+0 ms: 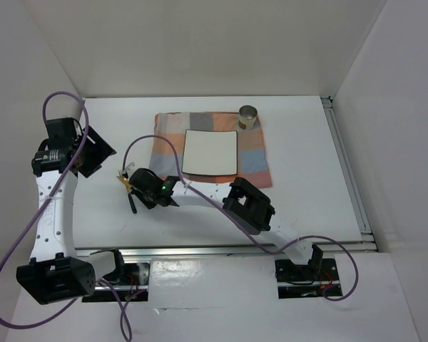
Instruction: Set the dinner table for one person
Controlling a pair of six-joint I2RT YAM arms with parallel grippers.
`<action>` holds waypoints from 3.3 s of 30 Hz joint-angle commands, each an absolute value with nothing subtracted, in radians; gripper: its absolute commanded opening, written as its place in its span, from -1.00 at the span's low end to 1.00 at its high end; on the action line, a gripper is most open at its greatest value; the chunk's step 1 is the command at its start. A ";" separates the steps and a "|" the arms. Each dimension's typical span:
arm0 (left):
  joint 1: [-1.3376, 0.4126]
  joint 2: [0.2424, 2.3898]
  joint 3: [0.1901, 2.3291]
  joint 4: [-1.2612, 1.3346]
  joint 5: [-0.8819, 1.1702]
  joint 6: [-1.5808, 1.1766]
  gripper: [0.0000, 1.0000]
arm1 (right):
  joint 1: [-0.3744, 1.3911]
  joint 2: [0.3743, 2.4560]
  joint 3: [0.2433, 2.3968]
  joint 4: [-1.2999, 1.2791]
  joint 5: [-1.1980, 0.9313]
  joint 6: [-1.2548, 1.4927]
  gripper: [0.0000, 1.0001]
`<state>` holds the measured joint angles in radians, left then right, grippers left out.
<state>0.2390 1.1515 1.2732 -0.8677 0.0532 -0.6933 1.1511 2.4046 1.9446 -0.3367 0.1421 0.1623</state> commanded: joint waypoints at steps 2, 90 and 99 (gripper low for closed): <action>0.241 1.118 1.302 -0.844 0.077 -0.715 0.56 | 1.149 2.297 1.903 -0.270 0.184 0.181 -1.00; 0.126 1.449 0.974 -0.635 -0.104 -0.678 0.39 | 0.316 1.520 1.150 -0.291 -0.006 0.367 0.58; 0.126 1.543 0.910 -0.585 -0.071 -0.712 0.41 | 0.316 1.445 1.172 -0.339 0.003 0.357 0.61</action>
